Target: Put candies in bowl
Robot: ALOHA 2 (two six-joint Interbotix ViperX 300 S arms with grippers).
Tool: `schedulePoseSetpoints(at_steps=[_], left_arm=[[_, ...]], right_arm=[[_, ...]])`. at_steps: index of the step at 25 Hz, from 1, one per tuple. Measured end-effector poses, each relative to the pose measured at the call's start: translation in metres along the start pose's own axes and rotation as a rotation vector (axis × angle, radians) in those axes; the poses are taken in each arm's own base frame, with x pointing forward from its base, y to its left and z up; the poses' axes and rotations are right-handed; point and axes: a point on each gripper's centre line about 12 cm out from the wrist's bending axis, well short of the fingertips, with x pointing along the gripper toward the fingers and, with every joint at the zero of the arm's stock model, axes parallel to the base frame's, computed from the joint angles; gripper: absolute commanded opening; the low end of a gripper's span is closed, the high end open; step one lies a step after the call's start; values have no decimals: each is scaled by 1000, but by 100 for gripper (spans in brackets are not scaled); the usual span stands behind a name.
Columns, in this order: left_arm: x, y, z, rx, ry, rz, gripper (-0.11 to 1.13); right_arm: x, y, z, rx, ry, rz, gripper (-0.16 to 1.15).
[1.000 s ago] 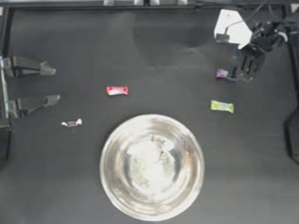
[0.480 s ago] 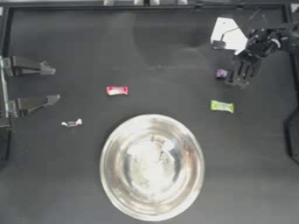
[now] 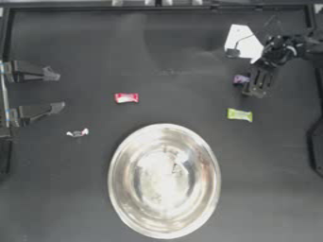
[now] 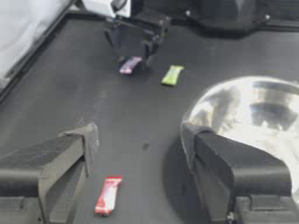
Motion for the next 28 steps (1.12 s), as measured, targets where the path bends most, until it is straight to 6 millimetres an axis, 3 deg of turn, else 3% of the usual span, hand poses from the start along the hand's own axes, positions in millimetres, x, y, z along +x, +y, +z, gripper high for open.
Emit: schedulePoseSetpoints(at_steps=[4, 11, 14, 22, 28], left_arm=[[0, 0, 0, -2, 0, 0, 92], [0, 0, 0, -2, -2, 0, 92], [0, 0, -1, -3, 1, 0, 92], [7, 0, -2, -4, 29, -2, 92], [9, 1, -3, -5, 37, 2, 92]], right_arm=[[1, 0, 1, -1, -4, -2, 87], [4, -2, 3, -20, -1, -12, 39], [5, -2, 4, -19, 2, -12, 26], [-1, 0, 3, -8, -1, -5, 24], [-47, 11, 15, -20, -135, -17, 24]])
